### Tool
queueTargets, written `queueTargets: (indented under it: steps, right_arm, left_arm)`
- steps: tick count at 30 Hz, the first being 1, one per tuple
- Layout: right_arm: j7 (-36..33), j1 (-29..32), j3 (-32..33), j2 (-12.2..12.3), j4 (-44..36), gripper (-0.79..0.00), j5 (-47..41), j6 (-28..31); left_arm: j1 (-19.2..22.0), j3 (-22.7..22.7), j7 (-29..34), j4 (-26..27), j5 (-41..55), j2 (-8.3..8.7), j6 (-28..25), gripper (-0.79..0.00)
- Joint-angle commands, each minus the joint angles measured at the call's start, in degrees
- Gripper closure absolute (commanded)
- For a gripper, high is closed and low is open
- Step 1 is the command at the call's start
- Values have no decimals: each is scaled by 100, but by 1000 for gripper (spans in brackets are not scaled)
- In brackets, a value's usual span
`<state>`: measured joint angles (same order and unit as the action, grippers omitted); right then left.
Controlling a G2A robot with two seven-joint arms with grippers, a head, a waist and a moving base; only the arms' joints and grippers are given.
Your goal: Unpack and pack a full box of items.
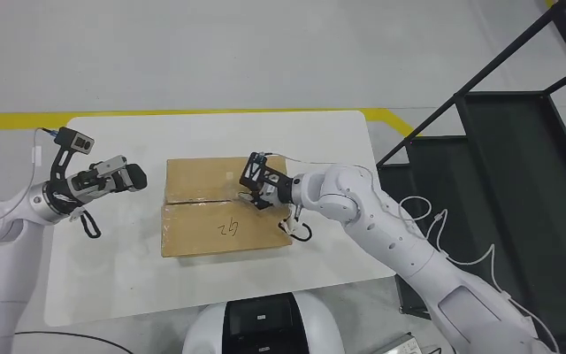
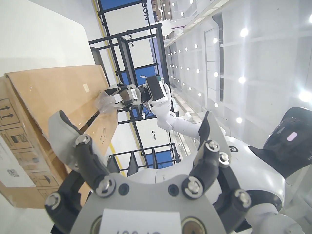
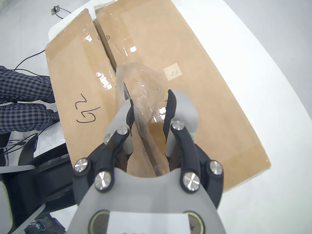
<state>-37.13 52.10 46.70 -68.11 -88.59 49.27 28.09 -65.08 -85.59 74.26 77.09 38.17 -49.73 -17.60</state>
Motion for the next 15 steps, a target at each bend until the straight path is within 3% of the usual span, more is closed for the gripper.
queueTargets:
  steps: [1, 10, 15]
  right_arm:
    - [-20, -62, -76, -30, 30, 0, -7, 9]
    - [-19, -197, -160, -93, -52, 0, 10, 98]
    - [221, -191, -156, -96, -464, 0, 830, -249]
  left_arm:
    - [32, -6, 23, -26, 12, 0, 15, -785]
    - [185, 34, 103, -213, 47, -13, 22, -785]
    - [233, 70, 112, -274, 57, -24, 15, -785]
